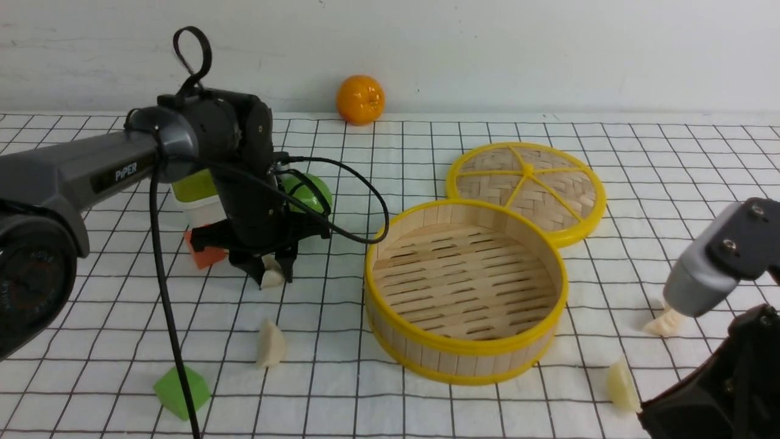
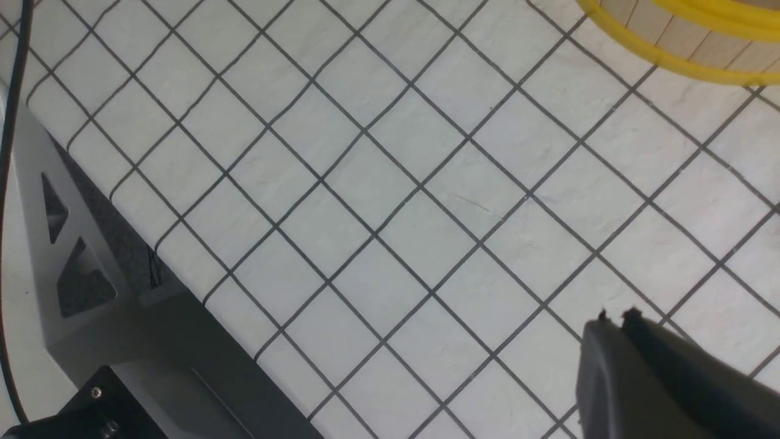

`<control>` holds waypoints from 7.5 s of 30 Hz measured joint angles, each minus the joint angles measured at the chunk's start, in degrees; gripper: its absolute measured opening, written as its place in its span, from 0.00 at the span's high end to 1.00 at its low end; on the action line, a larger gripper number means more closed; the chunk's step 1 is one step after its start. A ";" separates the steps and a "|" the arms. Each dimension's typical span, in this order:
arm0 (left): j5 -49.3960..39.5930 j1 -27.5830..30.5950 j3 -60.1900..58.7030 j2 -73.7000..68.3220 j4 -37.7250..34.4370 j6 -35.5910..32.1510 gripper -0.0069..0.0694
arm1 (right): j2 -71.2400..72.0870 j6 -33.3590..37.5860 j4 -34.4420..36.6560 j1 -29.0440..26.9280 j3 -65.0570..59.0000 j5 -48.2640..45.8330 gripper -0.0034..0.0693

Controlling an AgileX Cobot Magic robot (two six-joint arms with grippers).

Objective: Put the dumplings into the steamer on the table with the white tablecloth.
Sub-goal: 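Reach for and grasp a dumpling on the table with the left gripper, then place the dumpling into the bamboo steamer basket with the left gripper, then reach for and grasp a dumpling on the table with the left gripper, then place the dumpling into the bamboo steamer basket with the left gripper, then reach for and grasp a dumpling lying on the table beside the steamer, then place the dumpling in the bamboo steamer basket with the right gripper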

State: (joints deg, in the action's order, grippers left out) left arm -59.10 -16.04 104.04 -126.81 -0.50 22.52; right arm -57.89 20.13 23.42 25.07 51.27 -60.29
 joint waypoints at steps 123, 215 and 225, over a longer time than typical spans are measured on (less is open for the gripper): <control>9.25 -16.30 -18.05 23.85 3.74 0.89 0.60 | 13.31 -4.65 -1.32 0.00 0.04 -6.09 0.78; 9.24 -19.45 -70.42 92.27 0.50 0.71 0.83 | -40.14 -17.00 -15.46 -11.53 3.67 22.52 0.62; 9.40 -19.45 -70.42 92.27 1.97 0.71 0.83 | -39.53 -18.26 -12.69 -1.70 27.24 5.57 0.61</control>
State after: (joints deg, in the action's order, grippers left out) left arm -49.69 -35.49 33.62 -34.53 1.46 23.24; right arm -97.43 1.87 10.73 23.38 78.51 -54.72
